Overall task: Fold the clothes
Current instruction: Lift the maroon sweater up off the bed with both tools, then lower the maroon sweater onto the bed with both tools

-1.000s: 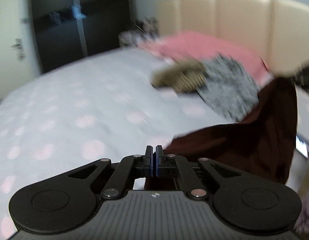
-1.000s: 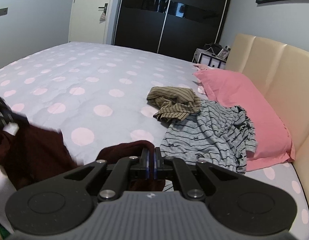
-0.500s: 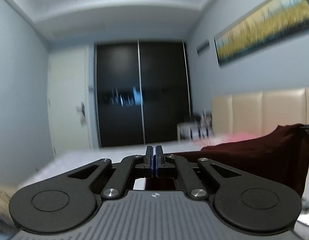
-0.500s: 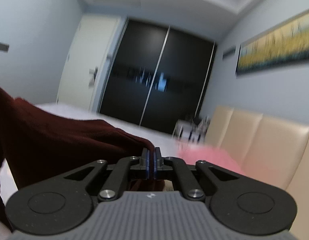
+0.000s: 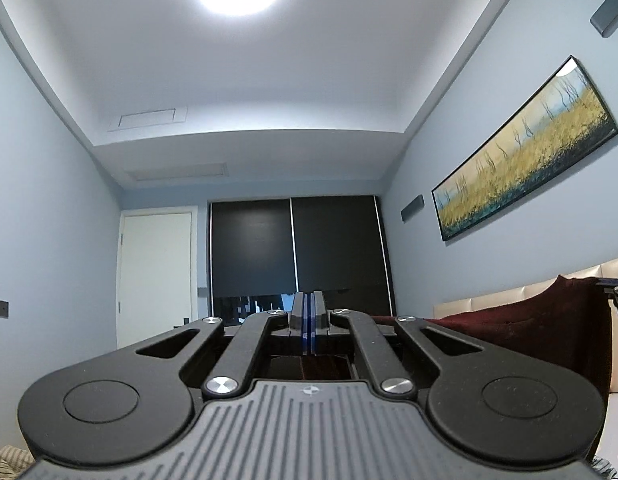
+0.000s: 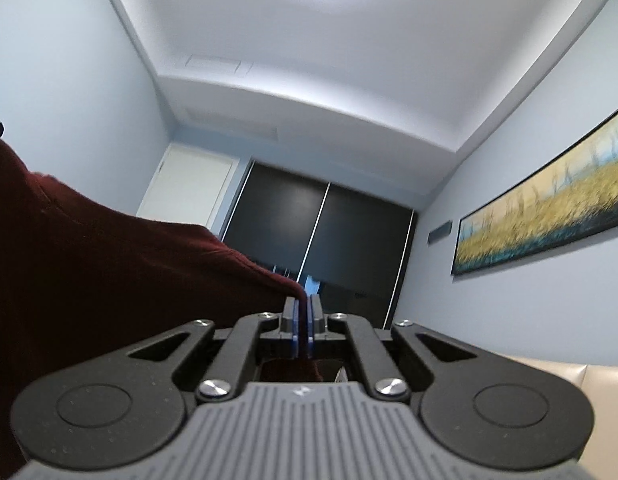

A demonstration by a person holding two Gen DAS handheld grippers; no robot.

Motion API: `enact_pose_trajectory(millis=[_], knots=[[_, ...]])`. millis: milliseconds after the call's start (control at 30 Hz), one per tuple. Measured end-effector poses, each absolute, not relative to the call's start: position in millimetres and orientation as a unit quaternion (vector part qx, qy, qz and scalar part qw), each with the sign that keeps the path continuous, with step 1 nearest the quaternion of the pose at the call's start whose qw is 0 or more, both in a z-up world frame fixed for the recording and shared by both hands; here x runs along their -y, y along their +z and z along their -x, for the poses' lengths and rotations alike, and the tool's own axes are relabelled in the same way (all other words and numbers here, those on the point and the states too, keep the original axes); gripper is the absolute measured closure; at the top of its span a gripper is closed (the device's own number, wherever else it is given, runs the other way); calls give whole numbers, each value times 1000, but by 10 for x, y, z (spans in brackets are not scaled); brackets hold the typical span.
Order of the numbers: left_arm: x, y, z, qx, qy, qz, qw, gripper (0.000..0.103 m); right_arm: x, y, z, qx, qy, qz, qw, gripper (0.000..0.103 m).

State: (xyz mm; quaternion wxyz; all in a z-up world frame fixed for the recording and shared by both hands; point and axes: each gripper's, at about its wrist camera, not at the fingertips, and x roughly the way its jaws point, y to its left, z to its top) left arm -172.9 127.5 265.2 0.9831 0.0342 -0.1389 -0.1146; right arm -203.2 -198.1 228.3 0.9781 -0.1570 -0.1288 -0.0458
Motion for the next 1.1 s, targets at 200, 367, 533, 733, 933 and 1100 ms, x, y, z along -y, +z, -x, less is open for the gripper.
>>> enact_pose_trajectory(millis=[200,367,533,733,933,1100], knots=[[-1260,2590,1445,97,-113,-35,988,103,1936,2295,2065,144,-31,156,977,98],[-1204,2121,804,-32,-115,-53,991,103,2005,2070,1611,70,-11,154,986,98],[-1040,1399,17,-157,-111,-84,978,103,2158,1435,797,-84,16,143,986,98],[-841,797,-830,-273,-118,-115,948,103,2303,810,-51,-224,27,153,962,98],[-724,736,-1375,-272,-114,-142,945,103,2379,549,-714,-268,19,164,949,98],[-739,292,-1767,-314,-104,-162,930,103,2285,291,-1136,-300,16,148,942,98]])
